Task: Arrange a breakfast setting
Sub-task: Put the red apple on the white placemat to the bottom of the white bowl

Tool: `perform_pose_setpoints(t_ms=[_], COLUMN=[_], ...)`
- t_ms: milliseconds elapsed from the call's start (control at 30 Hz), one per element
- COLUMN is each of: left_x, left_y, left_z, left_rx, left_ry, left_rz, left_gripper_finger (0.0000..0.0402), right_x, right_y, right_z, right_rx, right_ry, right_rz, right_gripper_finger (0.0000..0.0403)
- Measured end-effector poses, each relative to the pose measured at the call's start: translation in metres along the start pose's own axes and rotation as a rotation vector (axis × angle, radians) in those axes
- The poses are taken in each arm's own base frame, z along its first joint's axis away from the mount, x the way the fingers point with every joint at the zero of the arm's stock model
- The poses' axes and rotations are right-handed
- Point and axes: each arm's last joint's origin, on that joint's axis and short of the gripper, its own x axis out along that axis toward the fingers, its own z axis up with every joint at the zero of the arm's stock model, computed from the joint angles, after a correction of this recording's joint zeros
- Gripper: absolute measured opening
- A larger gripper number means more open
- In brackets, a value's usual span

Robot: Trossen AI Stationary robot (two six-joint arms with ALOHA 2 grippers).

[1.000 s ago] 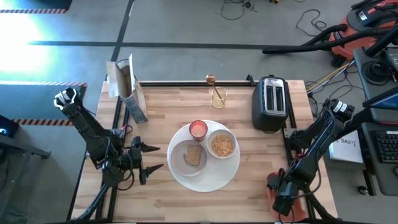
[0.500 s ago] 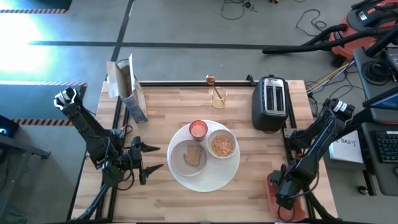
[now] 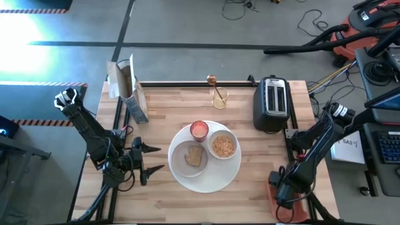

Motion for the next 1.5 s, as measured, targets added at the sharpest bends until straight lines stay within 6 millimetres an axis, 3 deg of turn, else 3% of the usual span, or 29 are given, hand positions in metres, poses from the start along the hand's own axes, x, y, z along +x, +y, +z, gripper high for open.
perform_pose_setpoints(t_ms=[500,867,1033,1267,1500], left_x=[0.0,0.0,0.0,0.0,0.0], left_y=[0.0,0.0,0.0,0.0,0.0], left_z=[0.0,0.0,0.0,0.0,0.0], left_rx=[0.0,0.0,0.0,-0.001,-0.001], left_ry=[0.0,0.0,0.0,0.0,0.0], left_rz=[0.0,0.0,0.0,0.0,0.0], left_gripper_finger=[0.0316,0.0316,0.0316,0.0316,0.0316], right_x=[0.03,0.024,0.008,-0.03,-0.069], right_y=[0.007,0.007,0.004,-0.01,-0.03], right_z=[0.012,0.009,0.001,-0.015,-0.024], right_rx=[-0.186,-0.246,-0.284,-0.233,-0.155], right_ry=[0.042,0.036,0.072,0.045,-0.227], right_rz=[-0.12,-0.079,0.015,0.174,0.347], right_gripper_finger=[0.0277,0.0204,0.0202,0.0202,0.0202])
